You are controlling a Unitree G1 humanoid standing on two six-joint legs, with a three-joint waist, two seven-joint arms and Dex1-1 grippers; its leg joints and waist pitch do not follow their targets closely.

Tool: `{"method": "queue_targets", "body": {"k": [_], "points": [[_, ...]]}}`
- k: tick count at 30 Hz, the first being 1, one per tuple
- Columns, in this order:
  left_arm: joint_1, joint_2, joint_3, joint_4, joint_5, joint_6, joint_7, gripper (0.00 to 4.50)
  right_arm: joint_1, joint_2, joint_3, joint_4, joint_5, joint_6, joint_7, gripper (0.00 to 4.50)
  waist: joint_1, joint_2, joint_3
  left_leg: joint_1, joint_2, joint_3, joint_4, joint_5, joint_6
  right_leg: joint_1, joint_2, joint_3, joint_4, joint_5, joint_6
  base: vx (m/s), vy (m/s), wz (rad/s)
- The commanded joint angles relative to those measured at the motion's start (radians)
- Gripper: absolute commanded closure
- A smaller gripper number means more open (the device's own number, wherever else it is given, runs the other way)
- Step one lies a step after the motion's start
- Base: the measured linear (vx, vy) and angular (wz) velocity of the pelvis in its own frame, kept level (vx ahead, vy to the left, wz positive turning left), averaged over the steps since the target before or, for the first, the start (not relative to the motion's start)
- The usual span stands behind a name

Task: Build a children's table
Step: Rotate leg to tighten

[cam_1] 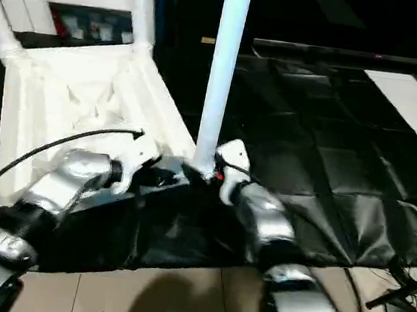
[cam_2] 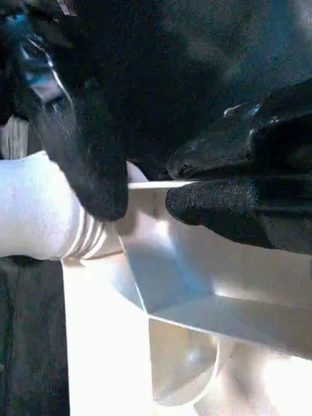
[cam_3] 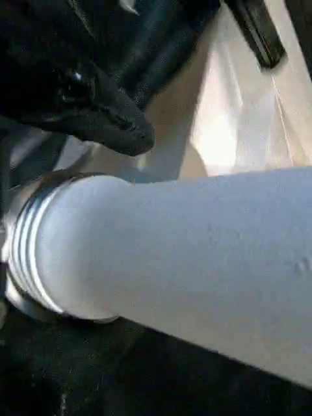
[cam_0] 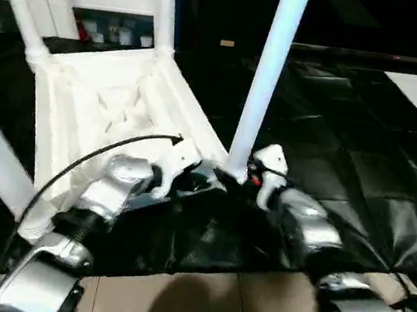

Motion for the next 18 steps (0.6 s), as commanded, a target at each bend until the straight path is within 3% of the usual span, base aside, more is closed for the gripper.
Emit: {"method": "queue_targets", "body": {"k": [1, 5, 10, 14, 18], "points": [[0.026, -0.02, -0.037, -0.01, -0.053, -0.033, -0.072, 4.5, -0.005, 0.001, 0.085, -0.047, -0.005, -0.014, 0.187, 0.55, 0.008, -0.006, -0.06, 0.008, 0.053, -0.02, -0.054, -0.106, 0.097, 0.045, -0.078, 0.048, -0.056, 0.037, -0.254, 0.0, 0.0, 0.0], [0.033, 0.012, -0.023, -0.025, -0.087, -0.045, -0.159, 4.5, -0.01, -0.044, 0.111, -0.05, -0.011, -0.015, 0.315, 0.79, 0.015, -0.004, -0.057, 0.011, 0.056, -0.02, -0.055, -0.129, 0.098, 0.041, -0.08, 0.047, -0.06, -0.008, -0.264, 0.0, 0.0, 0.0], [0.048, 0.064, -0.03, -0.052, -0.108, -0.053, -0.289, 4.5, -0.032, -0.076, 0.142, -0.028, -0.044, -0.044, 0.427, 1.19, 0.025, 0.0, -0.053, 0.018, 0.061, -0.021, -0.062, -0.186, 0.063, 0.034, -0.083, 0.051, -0.067, -0.096, -0.26, 0.0, 0.0, 0.0], [0.051, 0.083, -0.04, -0.054, -0.109, -0.064, -0.333, 4.5, -0.05, -0.08, 0.153, -0.016, -0.046, -0.049, 0.454, 1.55, 0.023, -0.003, -0.055, 0.018, 0.061, -0.022, -0.064, -0.18, 0.051, 0.035, -0.081, 0.05, -0.062, -0.085, -0.261, 0.0, 0.0, 0.0], [0.048, 0.093, -0.043, -0.042, -0.093, -0.084, -0.338, 4.5, -0.062, -0.081, 0.171, -0.009, -0.052, -0.045, 0.51, 1.73, 0.026, -0.007, -0.056, 0.017, 0.06, -0.02, -0.06, -0.157, 0.062, 0.037, -0.082, 0.051, -0.059, -0.055, -0.265, 0.0, 0.0, 0.0]]}}
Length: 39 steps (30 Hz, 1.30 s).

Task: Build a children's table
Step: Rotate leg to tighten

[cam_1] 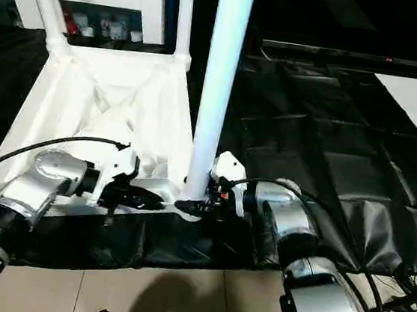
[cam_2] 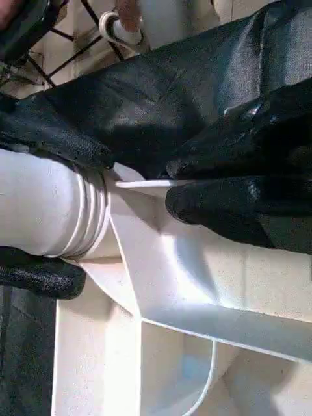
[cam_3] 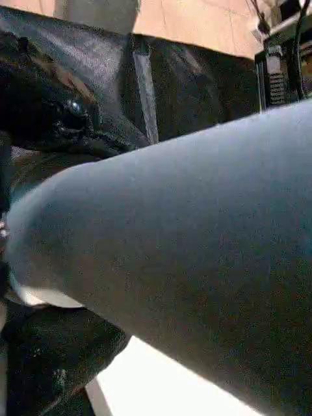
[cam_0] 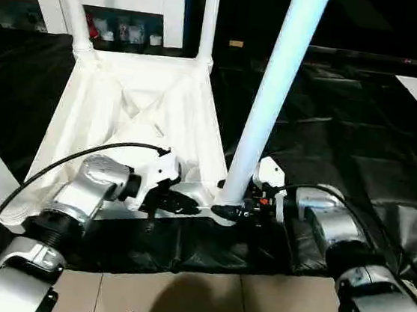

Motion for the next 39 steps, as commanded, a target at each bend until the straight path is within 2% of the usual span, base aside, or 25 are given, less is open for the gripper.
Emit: {"method": "queue_targets", "body": {"k": [1, 9, 14, 16, 18, 19, 20, 22, 23, 24, 27, 28, 29, 31, 33, 36, 39], "points": [[0.002, -0.019, -0.025, -0.008, -0.007, -0.02, -0.019, 4.5, -0.021, 0.014, 0.04, -0.005, -0.019, -0.008, 0.058, 1.75, -0.001, -0.004, -0.059, 0.017, 0.058, -0.021, -0.062, -0.148, 0.066, 0.038, -0.082, 0.051, -0.061, -0.044, -0.264, 0.0, 0.0, 0.0], [-0.001, -0.019, -0.02, 0.006, -0.009, -0.022, -0.016, 4.5, -0.013, 0.03, 0.023, -0.008, 0.007, 0.012, 0.062, 1.78, -0.001, -0.001, -0.059, 0.018, 0.058, -0.021, -0.062, -0.156, 0.059, 0.037, -0.081, 0.05, -0.062, -0.055, -0.264, 0.0, 0.0, 0.0], [-0.02, -0.044, -0.007, 0.029, 0.015, 0.001, 0.083, 4.5, 0.01, 0.061, -0.018, -0.02, 0.034, 0.064, -0.04, 1.78, -0.002, -0.002, -0.056, 0.018, 0.058, -0.023, -0.066, -0.175, 0.045, 0.037, -0.082, 0.051, -0.066, -0.094, -0.255, 0.0, 0.0, 0.0], [-0.032, -0.064, 0.002, 0.043, 0.026, 0.028, 0.142, 4.5, 0.021, 0.085, -0.043, -0.019, 0.039, 0.07, -0.134, 1.78, -0.005, -0.001, -0.054, 0.02, 0.059, -0.025, -0.069, -0.196, 0.029, 0.036, -0.085, 0.053, -0.07, -0.123, -0.248, 0.0, 0.0, 0.0], [-0.053, -0.119, 0.021, 0.065, 0.044, 0.065, 0.273, 4.5, 0.037, 0.142, -0.084, 0.001, 0.027, 0.064, -0.372, 1.78, -0.011, 0.001, -0.052, 0.022, 0.058, -0.028, -0.074, -0.226, 0.004, 0.036, -0.087, 0.054, -0.075, -0.167, -0.236, 0.0, 0.0, 0.0], [-0.053, -0.119, 0.021, 0.065, 0.044, 0.065, 0.273, 4.5, 0.037, 0.142, -0.084, 0.001, 0.027, 0.064, -0.372, 1.78, -0.019, -0.001, -0.051, 0.021, 0.057, -0.03, -0.079, -0.236, -0.01, 0.035, -0.087, 0.055, -0.077, -0.189, -0.225, 0.0, 0.0, 0.0], [-0.061, -0.15, 0.029, 0.076, 0.055, 0.078, 0.344, 4.5, 0.04, 0.173, -0.105, 0.015, 0.02, 0.057, -0.496, 1.79, -0.019, -0.002, -0.054, 0.024, 0.056, -0.031, -0.077, -0.243, -0.013, 0.036, -0.089, 0.055, -0.079, -0.197, -0.223, 0.0, 0.0, 0.0], [-0.064, -0.218, 0.039, 0.079, 0.063, 0.106, 0.452, 4.5, 0.043, 0.243, -0.141, 0.033, 0.03, 0.059, -0.672, 1.8, -0.033, -0.002, -0.054, 0.023, 0.054, -0.031, -0.077, -0.24, -0.02, 0.035, -0.088, 0.057, -0.081, -0.189, -0.221, 0.0, 0.0, 0.0], [-0.062, -0.241, 0.039, 0.077, 0.066, 0.114, 0.485, 4.5, 0.044, 0.269, -0.149, 0.033, 0.033, 0.059, -0.715, 1.8, -0.035, -0.003, -0.056, 0.022, 0.054, -0.03, -0.076, -0.228, -0.018, 0.036, -0.088, 0.058, -0.079, -0.176, -0.22, 0.0, 0.0, 0.0], [-0.057, -0.271, 0.037, 0.075, 0.074, 0.117, 0.532, 4.5, 0.047, 0.305, -0.155, 0.03, 0.034, 0.058, -0.766, 1.8, -0.034, -0.002, -0.057, 0.02, 0.051, -0.029, -0.073, -0.204, -0.002, 0.038, -0.087, 0.057, -0.08, -0.148, -0.219, 0.0, 0.0, 0.0], [-0.043, -0.288, 0.011, 0.069, 0.101, 0.094, 0.558, 4.5, 0.053, 0.334, -0.137, 0.015, 0.011, 0.023, -0.776, 1.8, -0.033, -0.002, -0.058, 0.016, 0.05, -0.027, -0.069, -0.173, 0.028, 0.039, -0.085, 0.056, -0.079, -0.104, -0.216, 0.0, 0.0, 0.0], [-0.039, -0.288, 0.006, 0.066, 0.106, 0.088, 0.558, 4.5, 0.054, 0.336, -0.139, 0.011, 0.011, 0.015, -0.775, 1.8, -0.031, 0.001, -0.058, 0.016, 0.049, -0.026, -0.069, -0.165, 0.038, 0.04, -0.084, 0.055, -0.078, -0.092, -0.214, 0.0, 0.0, 0.0], [-0.037, -0.288, 0.004, 0.064, 0.108, 0.085, 0.559, 4.5, 0.055, 0.337, -0.141, 0.01, 0.013, 0.011, -0.775, 1.45, -0.032, 0.001, -0.058, 0.015, 0.049, -0.026, -0.069, -0.167, 0.041, 0.04, -0.083, 0.055, -0.078, -0.09, -0.214, 0.0, 0.0, 0.0], [-0.029, -0.285, 0.003, 0.055, 0.105, 0.087, 0.544, 4.5, 0.057, 0.333, -0.158, -0.003, 0.031, 0.006, -0.744, 1.08, -0.033, 0.001, -0.056, 0.016, 0.051, -0.027, -0.072, -0.187, 0.041, 0.039, -0.082, 0.054, -0.081, -0.114, -0.212, 0.0, 0.0, 0.0], [-0.025, -0.275, 0.001, 0.05, 0.102, 0.078, 0.522, 4.5, 0.06, 0.318, -0.157, -0.01, 0.033, -0.002, -0.715, 0.99, -0.033, 0.001, -0.056, 0.017, 0.052, -0.028, -0.073, -0.204, 0.039, 0.039, -0.084, 0.055, -0.083, -0.132, -0.209, 0.0, 0.0, 0.0], [-0.019, -0.263, 0.004, 0.044, 0.102, 0.069, 0.504, 4.5, 0.065, 0.294, -0.153, -0.02, 0.03, -0.013, -0.677, 0.8, -0.032, 0.001, -0.058, 0.016, 0.052, -0.027, -0.071, -0.184, 0.044, 0.041, -0.083, 0.054, -0.078, -0.095, -0.215, 0.0, 0.0, 0.0], [0.001, -0.225, 0.002, 0.015, 0.082, 0.05, 0.408, 4.5, 0.069, 0.222, -0.129, -0.05, 0.035, -0.012, -0.536, 0.47, -0.032, 0.0, -0.06, 0.011, 0.051, -0.025, -0.066, -0.148, 0.072, 0.045, -0.082, 0.053, -0.073, -0.035, -0.227, 0.0, 0.0, 0.0]]}}
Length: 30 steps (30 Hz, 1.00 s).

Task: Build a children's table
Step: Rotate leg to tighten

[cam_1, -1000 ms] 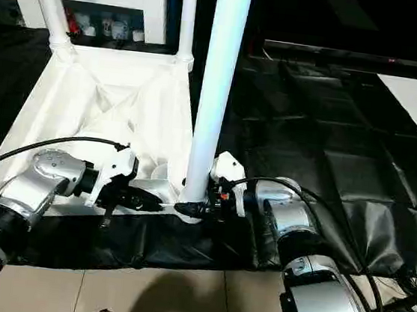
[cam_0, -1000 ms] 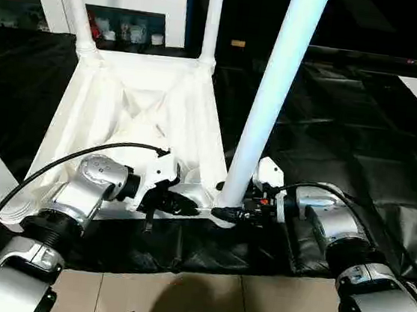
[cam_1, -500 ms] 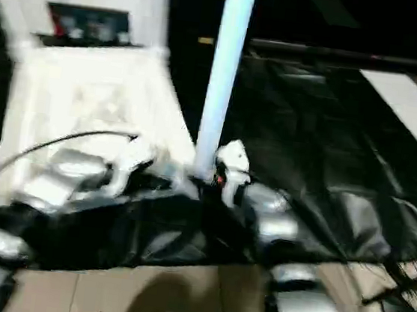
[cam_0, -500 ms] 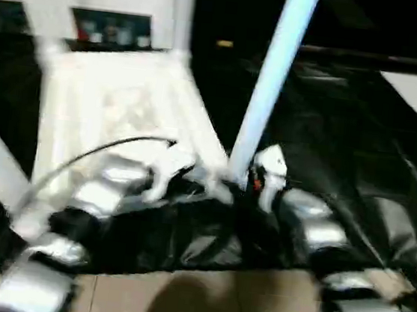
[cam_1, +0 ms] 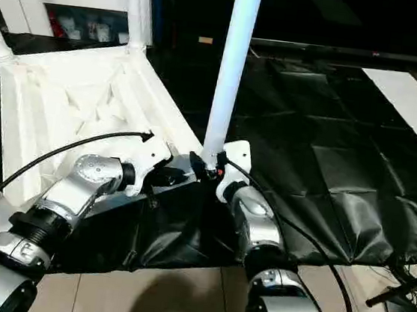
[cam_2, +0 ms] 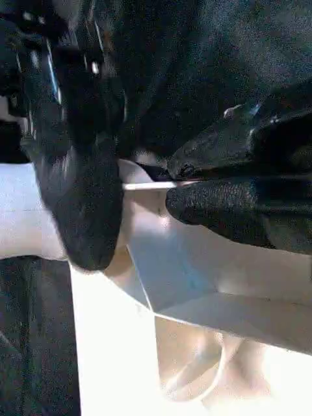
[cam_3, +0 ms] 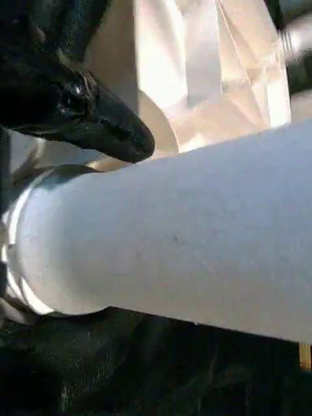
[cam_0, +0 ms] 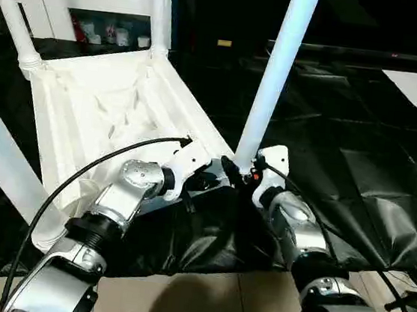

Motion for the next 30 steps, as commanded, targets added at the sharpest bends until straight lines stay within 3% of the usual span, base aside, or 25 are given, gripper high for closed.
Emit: {"method": "queue_targets", "body": {"k": [1, 6, 11, 14, 20, 30], "points": [[0.032, -0.02, -0.039, -0.002, -0.049, -0.034, -0.063, 4.5, -0.008, 0.016, 0.107, -0.053, -0.013, -0.013, 0.175, 0.35, 0.005, -0.008, -0.058, 0.007, 0.051, -0.025, -0.057, -0.136, 0.084, 0.046, -0.082, 0.051, -0.066, -0.017, -0.235, 0.0, 0.0, 0.0], [0.045, 0.036, -0.039, -0.022, -0.08, -0.06, -0.184, 4.5, -0.015, -0.072, 0.152, -0.071, -0.021, -0.02, 0.367, 0.24, 0.011, -0.007, -0.055, 0.007, 0.054, -0.021, -0.053, -0.134, 0.099, 0.044, -0.079, 0.048, -0.065, -0.022, -0.246, 0.0, 0.0, 0.0], [0.047, 0.101, -0.024, -0.041, -0.122, -0.074, -0.324, 4.5, -0.042, -0.14, 0.175, -0.064, -0.012, -0.011, 0.577, 0.73, 0.019, -0.008, -0.052, 0.011, 0.058, -0.021, -0.056, -0.168, 0.087, 0.038, -0.079, 0.049, -0.068, -0.086, -0.246, 0.0, 0.0, 0.0], [0.051, 0.125, -0.03, -0.049, -0.137, -0.067, -0.375, 4.5, -0.056, -0.151, 0.185, -0.052, -0.01, -0.007, 0.619, 0.99, 0.024, -0.007, -0.052, 0.013, 0.059, -0.022, -0.058, -0.173, 0.074, 0.037, -0.08, 0.05, -0.067, -0.096, -0.249, 0.0, 0.0, 0.0], [0.049, 0.157, -0.038, -0.049, -0.142, -0.068, -0.436, 4.5, -0.073, -0.166, 0.21, -0.033, -0.023, 0.002, 0.703, 1.44, 0.033, -0.01, -0.056, 0.013, 0.057, -0.02, -0.053, -0.135, 0.084, 0.037, -0.079, 0.049, -0.058, -0.03, -0.263, 0.0, 0.0, 0.0], [0.036, 0.185, -0.036, -0.025, -0.147, -0.069, -0.478, 4.5, -0.08, -0.175, 0.231, 0.001, -0.04, 0.005, 0.754, 2.26, 0.037, -0.01, -0.055, 0.014, 0.058, -0.021, -0.053, -0.137, 0.077, 0.037, -0.08, 0.049, -0.055, -0.02, -0.272, 0.0, 0.0, 0.0]]}}
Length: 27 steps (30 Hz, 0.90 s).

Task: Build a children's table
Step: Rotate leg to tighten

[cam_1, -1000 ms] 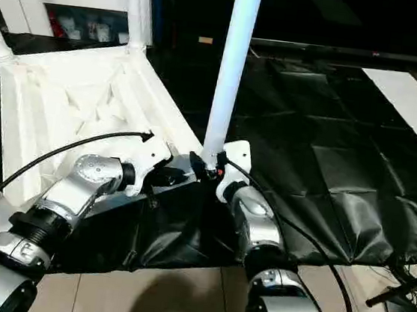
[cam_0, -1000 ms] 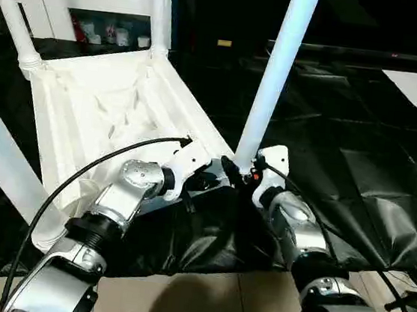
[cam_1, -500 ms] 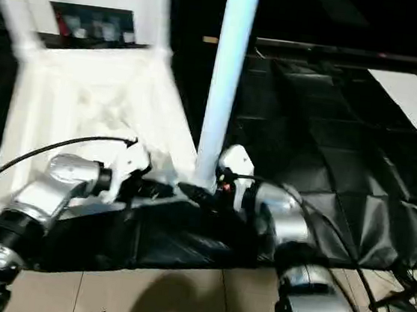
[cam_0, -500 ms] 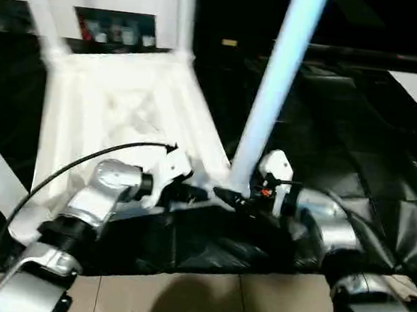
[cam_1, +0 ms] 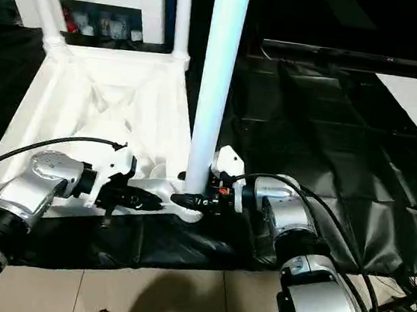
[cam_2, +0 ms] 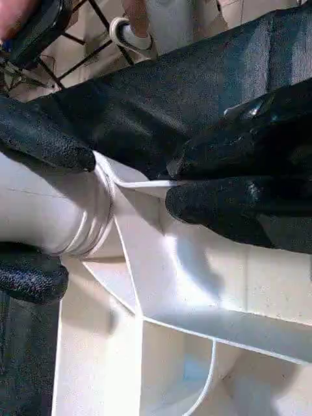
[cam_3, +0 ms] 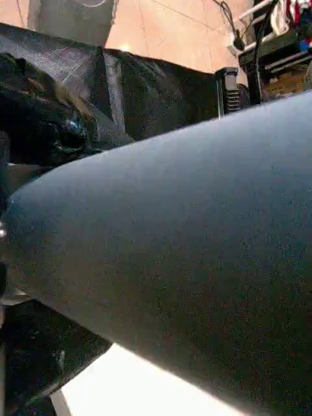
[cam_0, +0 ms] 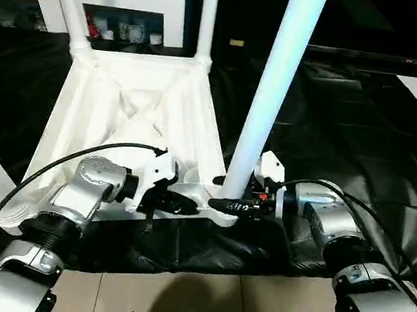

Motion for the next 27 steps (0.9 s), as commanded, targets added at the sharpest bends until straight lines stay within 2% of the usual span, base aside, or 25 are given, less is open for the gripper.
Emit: {"method": "queue_targets", "body": {"k": [1, 2, 10, 12, 16, 17, 19, 20, 21, 22, 23, 24, 25, 26, 27], "points": [[-0.009, -0.008, -0.022, 0.003, -0.011, -0.009, -0.017, 4.5, -0.003, 0.005, 0.037, 0.025, -0.025, 0.007, 0.03, 2.26, -0.001, -0.001, -0.06, 0.016, 0.056, -0.021, -0.057, -0.139, 0.075, 0.042, -0.082, 0.049, -0.059, -0.024, -0.269, 0.0, 0.0, 0.0], [-0.009, -0.009, -0.022, 0.002, -0.011, -0.008, -0.018, 4.5, -0.002, 0.004, 0.037, 0.027, -0.025, 0.008, 0.032, 2.29, -0.001, 0.002, -0.06, 0.017, 0.055, -0.021, -0.057, -0.142, 0.073, 0.041, -0.082, 0.049, -0.06, -0.025, -0.268, 0.0, 0.0, 0.0], [-0.008, -0.013, -0.022, 0.004, -0.01, 0.002, -0.013, 4.5, 0.013, 0.008, 0.044, 0.024, -0.027, 0.013, 0.041, 2.5, -0.001, 0.003, -0.062, 0.017, 0.055, -0.021, -0.056, -0.137, 0.073, 0.042, -0.081, 0.049, -0.058, -0.005, -0.273, 0.0, 0.0, 0.0], [-0.015, -0.019, -0.02, 0.018, -0.001, 0.006, 0.012, 4.5, 0.022, 0.018, 0.036, 0.019, -0.015, 0.039, 0.036, 2.51, -0.001, 0.005, -0.062, 0.018, 0.055, -0.021, -0.055, -0.136, 0.074, 0.042, -0.08, 0.049, -0.057, 0.001, -0.276, 0.0, 0.0, 0.0], [-0.032, -0.046, -0.022, 0.043, 0.034, 0.02, 0.106, 4.5, 0.048, 0.044, 0.013, 0.01, 0.0, 0.09, -0.045, 2.51, -0.001, 0.002, -0.06, 0.018, 0.056, -0.022, -0.058, -0.155, 0.068, 0.042, -0.08, 0.049, -0.061, -0.03, -0.27, 0.0, 0.0, 0.0], [-0.04, -0.063, -0.018, 0.055, 0.043, 0.033, 0.151, 4.5, 0.058, 0.059, 0.0, 0.011, 0.004, 0.092, -0.093, 2.51, -0.001, 0.005, -0.054, 0.022, 0.058, -0.023, -0.063, -0.187, 0.055, 0.038, -0.081, 0.051, -0.069, -0.082, -0.262, 0.0, 0.0, 0.0], [-0.061, -0.128, -0.006, 0.075, 0.053, 0.075, 0.261, 4.5, 0.073, 0.112, -0.039, 0.034, 0.0, 0.092, -0.301, 2.51, -0.008, 0.005, -0.043, 0.031, 0.059, -0.027, -0.077, -0.295, -0.003, 0.032, -0.088, 0.056, -0.089, -0.261, -0.226, 0.0, 0.0, 0.0], [-0.061, -0.128, -0.006, 0.075, 0.053, 0.075, 0.261, 4.5, 0.073, 0.112, -0.039, 0.034, 0.0, 0.092, -0.301, 2.51, -0.012, 0.005, -0.04, 0.034, 0.058, -0.032, -0.081, -0.328, -0.019, 0.031, -0.091, 0.056, -0.093, -0.317, -0.214, 0.0, 0.0, 0.0], [-0.072, -0.166, -0.002, 0.086, 0.057, 0.094, 0.317, 4.5, 0.073, 0.146, -0.063, 0.046, 0.005, 0.1, -0.409, 2.51, -0.018, 0.008, -0.038, 0.038, 0.056, -0.039, -0.084, -0.381, -0.042, 0.031, -0.095, 0.055, -0.102, -0.422, -0.187, 0.0, 0.0, 0.0], [-0.078, -0.19, 0.001, 0.093, 0.059, 0.104, 0.351, 4.5, 0.071, 0.17, -0.078, 0.051, 0.011, 0.103, -0.471, 2.52, -0.022, 0.004, -0.036, 0.041, 0.056, -0.041, -0.085, -0.401, -0.048, 0.03, -0.097, 0.055, -0.108, -0.457, -0.173, 0.0, 0.0, 0.0], [-0.081, -0.205, 0.003, 0.096, 0.059, 0.111, 0.372, 4.5, 0.07, 0.185, -0.088, 0.054, 0.014, 0.104, -0.511, 2.52, -0.025, 0.004, -0.039, 0.042, 0.055, -0.044, -0.086, -0.41, -0.051, 0.03, -0.099, 0.057, -0.113, -0.486, -0.155, 0.0, 0.0, 0.0], [-0.088, -0.23, 0.007, 0.106, 0.059, 0.119, 0.409, 4.5, 0.067, 0.211, -0.1, 0.055, 0.019, 0.107, -0.563, 2.52, -0.027, 0.01, -0.041, 0.043, 0.054, -0.045, -0.085, -0.406, -0.048, 0.028, -0.1, 0.058, -0.115, -0.482, -0.15, 0.0, 0.0, 0.0], [-0.092, -0.241, 0.009, 0.11, 0.059, 0.123, 0.424, 4.5, 0.064, 0.222, -0.104, 0.057, 0.019, 0.109, -0.589, 2.52, -0.034, 0.005, -0.041, 0.036, 0.054, -0.045, -0.087, -0.392, -0.044, 0.03, -0.095, 0.058, -0.115, -0.455, -0.15, 0.0, 0.0, 0.0], [-0.097, -0.26, 0.01, 0.119, 0.062, 0.128, 0.451, 4.5, 0.057, 0.243, -0.111, 0.062, 0.017, 0.113, -0.641, 2.52, -0.035, 0.012, -0.042, 0.036, 0.053, -0.046, -0.087, -0.39, -0.045, 0.03, -0.094, 0.057, -0.114, -0.443, -0.151, 0.0, 0.0, 0.0], [-0.103, -0.278, 0.012, 0.129, 0.066, 0.128, 0.478, 4.5, 0.047, 0.264, -0.117, 0.07, 0.017, 0.114, -0.687, 2.52, -0.039, 0.008, -0.043, 0.04, 0.052, -0.042, -0.085, -0.391, -0.04, 0.026, -0.092, 0.058, -0.115, -0.422, -0.157, 0.0, 0.0, 0.0]]}}
